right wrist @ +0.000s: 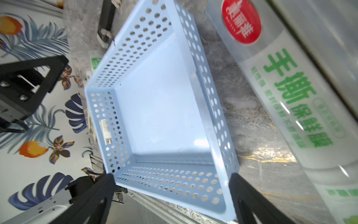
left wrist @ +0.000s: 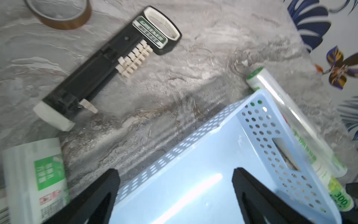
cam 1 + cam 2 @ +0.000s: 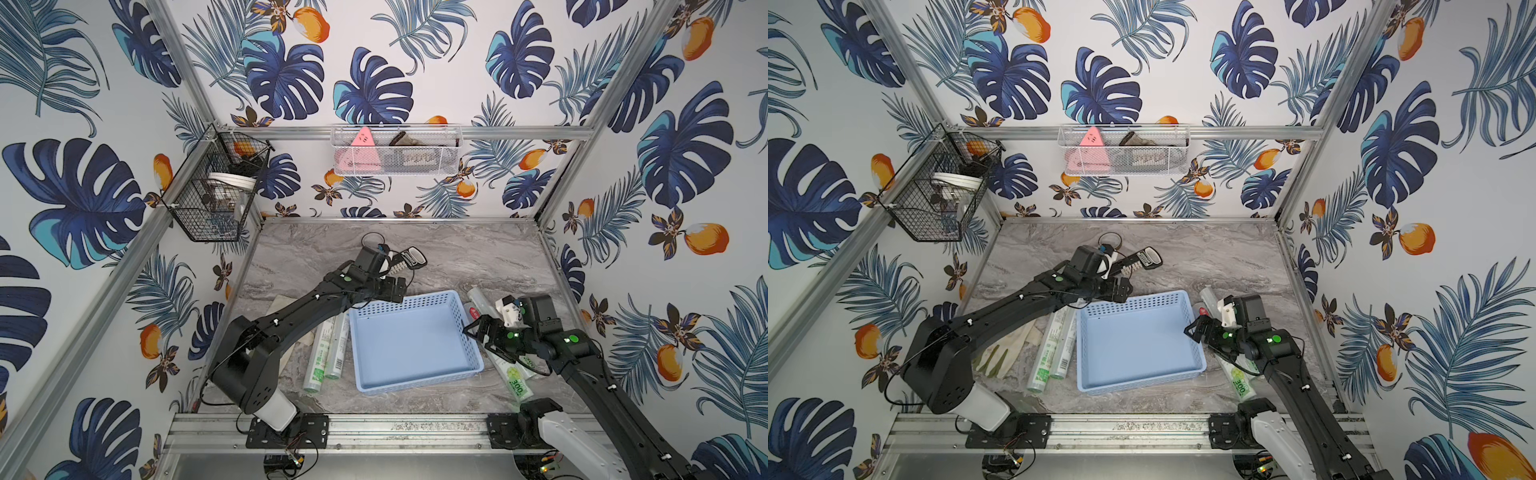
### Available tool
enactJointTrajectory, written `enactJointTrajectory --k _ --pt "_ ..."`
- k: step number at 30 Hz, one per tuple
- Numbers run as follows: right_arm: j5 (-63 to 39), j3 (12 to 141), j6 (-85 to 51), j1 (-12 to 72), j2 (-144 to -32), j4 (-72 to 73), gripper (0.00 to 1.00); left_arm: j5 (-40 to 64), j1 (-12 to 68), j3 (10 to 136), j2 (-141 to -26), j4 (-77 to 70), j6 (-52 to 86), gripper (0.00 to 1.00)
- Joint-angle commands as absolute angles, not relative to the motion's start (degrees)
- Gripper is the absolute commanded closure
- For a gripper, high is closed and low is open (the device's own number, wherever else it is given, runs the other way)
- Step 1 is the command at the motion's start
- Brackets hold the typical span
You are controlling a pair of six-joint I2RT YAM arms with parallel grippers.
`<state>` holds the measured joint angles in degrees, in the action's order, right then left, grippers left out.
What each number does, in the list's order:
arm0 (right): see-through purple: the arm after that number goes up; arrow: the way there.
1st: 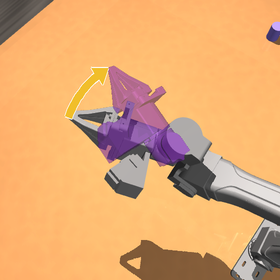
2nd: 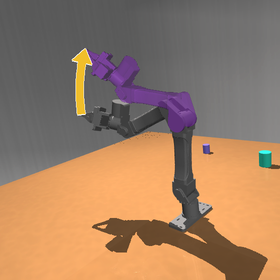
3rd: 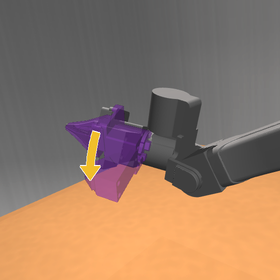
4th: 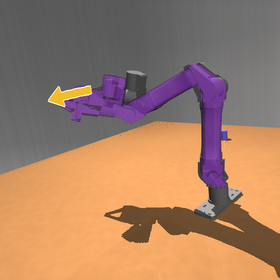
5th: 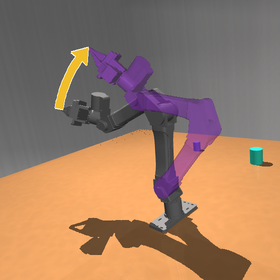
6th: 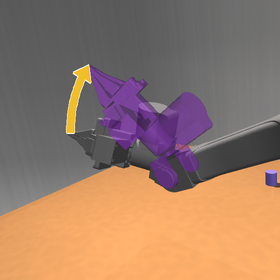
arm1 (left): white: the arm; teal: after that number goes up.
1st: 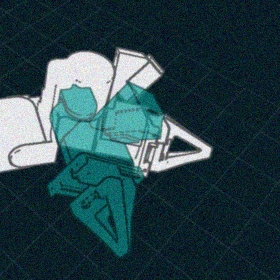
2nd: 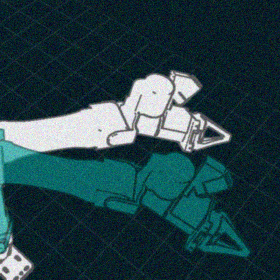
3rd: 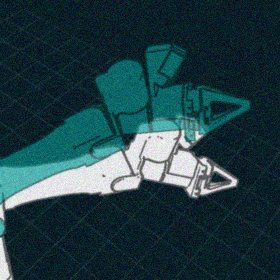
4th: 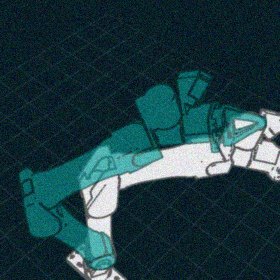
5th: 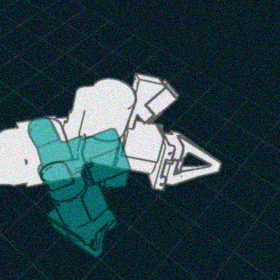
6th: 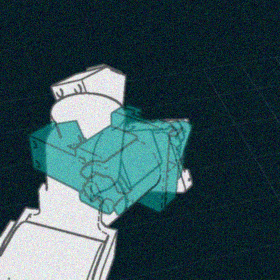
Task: Put the plastic wrap into the basket
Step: Adjust the basket at the center of the board.
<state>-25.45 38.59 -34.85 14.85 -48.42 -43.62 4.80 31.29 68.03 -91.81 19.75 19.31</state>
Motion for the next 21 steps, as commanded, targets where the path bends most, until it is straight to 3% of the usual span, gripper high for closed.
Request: enactJointTrajectory --k 1,10,14,21 --pt "-18.67 37.36 -37.82 18.50 -50.99 -44.30 0.06 -0.07 33.57 70.49 -94.63 23.29 15.32 0.01" --pt "-16.69 35.62 -40.41 23.91 -58.90 -33.29 0.16 0.61 34.09 73.83 -100.30 26.19 12.23 0.01" --pt "-15.17 41.73 -37.09 23.95 -68.15 -33.63 0.21 -2.20 34.07 73.71 -101.04 27.38 12.54 0.02" --pt "-12.77 48.91 -33.09 23.97 -77.64 -31.32 0.23 -3.47 34.08 74.57 -103.63 29.60 9.59 0.21"
